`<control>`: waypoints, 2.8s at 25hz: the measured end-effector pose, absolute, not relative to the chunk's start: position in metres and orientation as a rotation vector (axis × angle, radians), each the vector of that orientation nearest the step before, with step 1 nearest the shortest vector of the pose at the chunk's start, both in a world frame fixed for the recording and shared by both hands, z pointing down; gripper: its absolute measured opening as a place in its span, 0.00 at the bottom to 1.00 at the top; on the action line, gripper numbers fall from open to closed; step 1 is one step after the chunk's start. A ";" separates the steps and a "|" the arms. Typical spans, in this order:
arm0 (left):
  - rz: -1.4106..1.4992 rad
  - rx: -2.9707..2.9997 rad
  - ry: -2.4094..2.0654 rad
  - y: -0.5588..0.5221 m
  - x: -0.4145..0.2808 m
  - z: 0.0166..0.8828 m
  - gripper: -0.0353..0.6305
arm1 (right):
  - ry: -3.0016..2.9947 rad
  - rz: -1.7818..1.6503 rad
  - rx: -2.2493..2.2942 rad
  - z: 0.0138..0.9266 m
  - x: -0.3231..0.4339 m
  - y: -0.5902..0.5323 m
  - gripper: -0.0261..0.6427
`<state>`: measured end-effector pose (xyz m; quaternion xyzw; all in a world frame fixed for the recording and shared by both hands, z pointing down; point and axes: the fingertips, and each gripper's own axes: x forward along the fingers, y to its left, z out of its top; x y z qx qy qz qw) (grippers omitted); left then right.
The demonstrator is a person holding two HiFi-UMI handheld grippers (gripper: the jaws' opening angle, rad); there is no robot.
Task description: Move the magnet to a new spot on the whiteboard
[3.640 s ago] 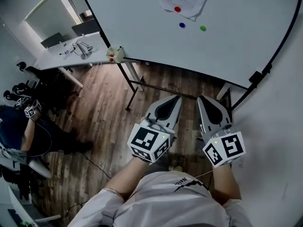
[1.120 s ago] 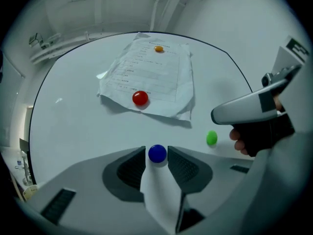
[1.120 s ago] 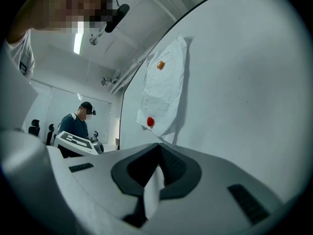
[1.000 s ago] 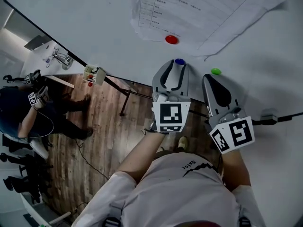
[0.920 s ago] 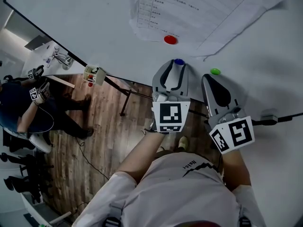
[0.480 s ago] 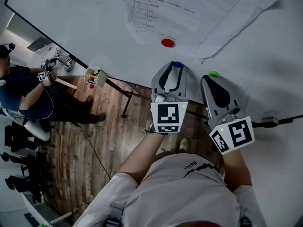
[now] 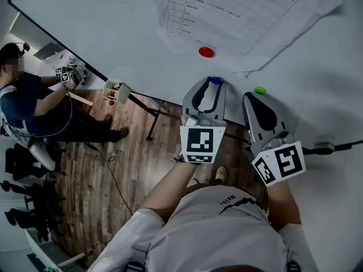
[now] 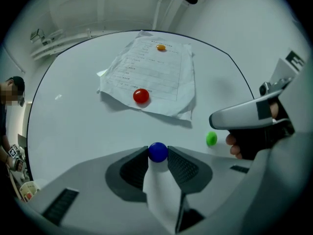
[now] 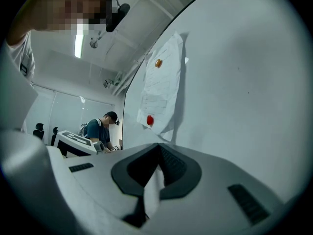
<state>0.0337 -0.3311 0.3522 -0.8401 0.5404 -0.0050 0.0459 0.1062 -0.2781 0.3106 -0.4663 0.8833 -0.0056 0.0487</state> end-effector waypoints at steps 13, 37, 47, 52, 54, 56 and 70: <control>-0.002 -2.687 1.597 -0.295 0.018 0.357 0.25 | 2.677 -0.064 -1.439 0.321 0.094 -0.267 0.06; 0.061 -2.889 1.358 -0.186 -0.029 0.342 0.25 | 2.582 -0.071 -1.606 0.324 0.046 -0.189 0.06; 0.088 -2.937 1.229 -0.151 -0.034 0.332 0.25 | 2.531 -0.021 -1.670 0.312 0.037 -0.154 0.06; 0.115 -2.948 1.222 -0.144 -0.038 0.328 0.25 | 2.520 -0.007 -1.682 0.310 0.033 -0.144 0.06; 0.118 -2.949 1.218 -0.142 -0.039 0.327 0.25 | 2.518 -0.003 -1.685 0.308 0.032 -0.142 0.06; 0.121 -2.950 1.212 -0.141 -0.038 0.326 0.25 | 2.516 0.003 -1.688 0.307 0.032 -0.140 0.06; 0.130 -2.923 1.220 -0.152 -0.029 0.316 0.25 | 2.518 0.042 -1.675 0.296 0.038 -0.146 0.06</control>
